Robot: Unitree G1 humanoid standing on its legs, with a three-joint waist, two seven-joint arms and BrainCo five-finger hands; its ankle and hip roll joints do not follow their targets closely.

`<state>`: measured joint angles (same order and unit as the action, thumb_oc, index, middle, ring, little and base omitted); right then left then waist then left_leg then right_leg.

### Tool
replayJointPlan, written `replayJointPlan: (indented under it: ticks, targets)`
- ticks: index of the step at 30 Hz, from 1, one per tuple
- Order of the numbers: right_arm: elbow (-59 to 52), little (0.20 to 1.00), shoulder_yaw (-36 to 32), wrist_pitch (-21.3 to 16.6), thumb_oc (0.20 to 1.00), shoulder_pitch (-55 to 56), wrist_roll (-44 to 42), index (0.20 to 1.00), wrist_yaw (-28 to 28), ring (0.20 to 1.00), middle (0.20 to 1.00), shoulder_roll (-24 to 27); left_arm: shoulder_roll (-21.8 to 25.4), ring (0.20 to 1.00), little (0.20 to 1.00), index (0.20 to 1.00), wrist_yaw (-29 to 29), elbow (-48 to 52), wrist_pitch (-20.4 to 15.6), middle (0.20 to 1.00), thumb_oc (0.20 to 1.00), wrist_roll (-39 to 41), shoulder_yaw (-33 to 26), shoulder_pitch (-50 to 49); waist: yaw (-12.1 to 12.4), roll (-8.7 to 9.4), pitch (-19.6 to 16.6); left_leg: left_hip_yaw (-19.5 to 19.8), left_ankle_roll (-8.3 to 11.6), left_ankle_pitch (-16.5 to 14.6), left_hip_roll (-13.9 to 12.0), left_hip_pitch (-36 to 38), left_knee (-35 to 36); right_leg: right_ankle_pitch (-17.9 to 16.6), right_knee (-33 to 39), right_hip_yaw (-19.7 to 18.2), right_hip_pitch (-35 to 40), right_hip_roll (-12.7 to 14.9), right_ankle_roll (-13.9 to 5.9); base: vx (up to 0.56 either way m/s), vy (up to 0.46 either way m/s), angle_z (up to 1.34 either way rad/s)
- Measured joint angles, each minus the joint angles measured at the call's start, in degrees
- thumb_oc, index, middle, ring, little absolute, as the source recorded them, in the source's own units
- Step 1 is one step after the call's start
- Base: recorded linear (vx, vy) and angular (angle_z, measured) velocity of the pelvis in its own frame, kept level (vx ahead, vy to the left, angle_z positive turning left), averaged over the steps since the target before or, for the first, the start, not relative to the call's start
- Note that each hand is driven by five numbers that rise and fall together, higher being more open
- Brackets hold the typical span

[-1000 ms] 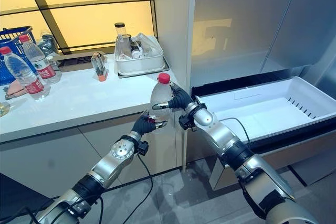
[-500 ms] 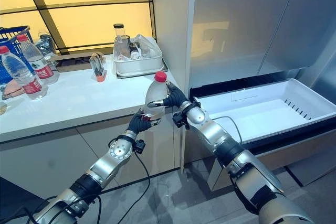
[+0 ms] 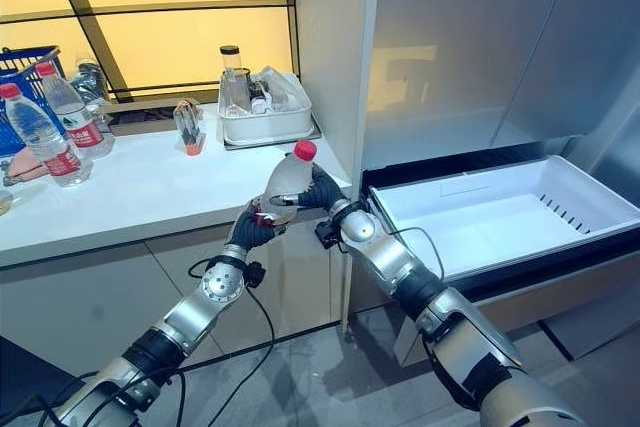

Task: Take the drinks into the refrigerator

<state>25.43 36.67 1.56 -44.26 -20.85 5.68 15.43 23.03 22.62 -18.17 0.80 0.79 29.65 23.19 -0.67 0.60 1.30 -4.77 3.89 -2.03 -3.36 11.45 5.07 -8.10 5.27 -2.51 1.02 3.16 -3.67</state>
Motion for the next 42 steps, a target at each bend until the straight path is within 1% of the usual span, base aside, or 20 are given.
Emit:
replayJointPlan:
  ticks: [5,17,18,19,20,23,26,27,31,32,38,42]
  targets:
    - [0.1,0.2,0.0,0.0,0.2,0.0,1.8,0.2,1.2,0.2,0.2,0.0,-0.4,0.2,0.2,0.2,0.2,0.0,0.0,0.2,0.2,0.0,0.1,0.0,0.1,0.17,-0.1,0.0,0.0,0.0,0.0,0.0,0.0,0.0,0.0,0.0,0.0,0.0,0.0,0.0,0.0,0.0]
    - [0.0,0.2,0.0,-0.2,0.2,0.2,2.5,0.2,1.3,0.2,0.2,0.6,-1.1,0.2,0.2,0.2,-0.1,0.0,0.0,0.2,0.2,0.0,0.2,0.0,-0.1,0.32,-0.2,-0.1,0.01,0.0,0.0,0.0,0.0,0.0,0.0,-0.1,-0.1,0.0,0.0,0.0,0.0,0.0]
    - [0.1,0.2,0.0,-0.2,0.2,0.2,2.5,0.2,1.3,0.2,0.2,0.6,-1.1,0.247,0.247,0.247,-0.1,0.0,0.0,0.247,0.247,0.0,0.2,0.0,-0.1,0.32,-0.2,-0.1,0.01,0.0,0.0,0.0,0.0,0.0,0.0,-0.1,-0.1,0.0,0.0,0.0,0.0,0.0]
    - [0.1,0.2,0.0,-0.2,0.2,0.2,2.4,0.2,1.3,0.2,0.2,0.7,-1.1,0.451,0.451,0.451,-0.2,0.0,0.0,0.451,0.451,0.0,0.2,0.0,-0.1,0.32,-0.2,-0.1,0.01,0.0,0.0,0.0,0.0,0.0,0.0,-0.1,-0.1,0.0,0.0,0.0,0.0,0.0]
    - [0.0,0.2,0.0,-0.2,0.2,0.2,2.4,0.2,1.3,0.2,0.2,0.9,-1.1,1.0,1.0,1.0,-0.2,0.0,0.0,1.0,1.0,0.0,0.2,0.0,-0.1,0.32,-0.2,-0.1,0.01,0.0,0.0,0.0,0.0,0.0,0.0,-0.1,-0.1,0.0,0.0,0.0,0.0,0.0]
    - [0.1,0.2,0.0,0.1,0.2,0.3,2.2,0.2,1.2,0.2,0.2,1.1,-1.2,1.0,1.0,1.0,-0.6,0.0,-0.1,1.0,1.0,-0.1,0.6,0.2,0.0,0.33,-0.2,-0.1,0.01,0.0,0.0,0.0,0.0,0.0,0.0,-0.1,-0.1,0.0,0.0,0.0,0.0,0.0]
    - [0.1,0.2,0.1,1.2,0.2,1.9,2.2,0.2,1.0,0.2,0.2,1.2,-2.3,1.0,1.0,1.0,-1.6,-0.1,-1.2,1.0,1.0,0.0,1.0,0.9,0.1,0.35,-0.2,-0.1,0.01,0.0,0.1,-0.1,0.0,0.0,0.0,-0.1,-0.1,0.0,-0.01,0.0,0.0,0.0]
    - [-0.1,0.2,0.1,1.7,0.2,3.5,2.2,0.2,0.7,0.2,0.2,1.4,-3.8,1.0,1.0,1.0,-3.0,-0.1,-2.8,1.0,1.0,1.2,0.8,1.2,0.1,0.35,-0.2,-0.1,0.0,0.0,0.0,-0.1,0.0,0.0,0.0,-0.1,-0.1,0.0,-0.02,0.0,0.0,0.0]
    - [-0.6,0.2,0.1,2.4,0.2,6.9,2.1,0.2,0.0,0.2,0.2,2.8,-6.2,1.0,1.0,1.0,-6.0,-0.1,-3.4,1.0,1.0,6.1,1.3,1.2,0.1,0.28,-0.1,-0.1,0.0,0.0,0.0,-0.2,0.0,0.0,0.0,-0.1,-0.2,-0.1,-0.02,0.0,0.0,0.0]
    - [-0.6,0.2,0.1,2.4,0.2,7.6,1.8,0.2,-0.2,0.2,0.2,3.3,-6.3,1.0,1.0,1.0,-7.2,-0.1,-3.4,1.0,1.0,7.0,1.5,1.1,0.1,0.17,-0.1,-0.1,0.0,0.0,-0.1,-0.2,0.0,0.0,0.1,-0.1,-0.2,-0.1,-0.02,0.0,0.0,0.0]
    - [-2.1,0.2,-0.2,2.5,0.2,7.8,-0.1,0.2,-0.2,0.2,0.2,7.2,-6.7,1.0,1.0,1.0,-9.9,-0.2,-3.8,1.0,1.0,9.1,1.5,-0.7,0.0,-0.93,0.6,-0.1,-0.01,0.0,-0.4,-0.2,0.0,0.0,0.3,-0.1,-0.3,-0.1,-0.02,0.0,0.0,0.0]
    - [-3.3,0.2,-1.8,2.4,0.2,8.6,-1.5,0.2,-0.1,0.2,0.2,8.1,-6.6,1.0,1.0,1.0,-11.5,0.1,-4.0,1.0,1.0,9.6,0.7,-3.6,0.0,-1.22,0.8,-0.1,-0.01,0.0,-0.5,-0.3,0.0,0.0,0.3,-0.1,-0.3,-0.2,-0.01,0.0,0.0,0.0]
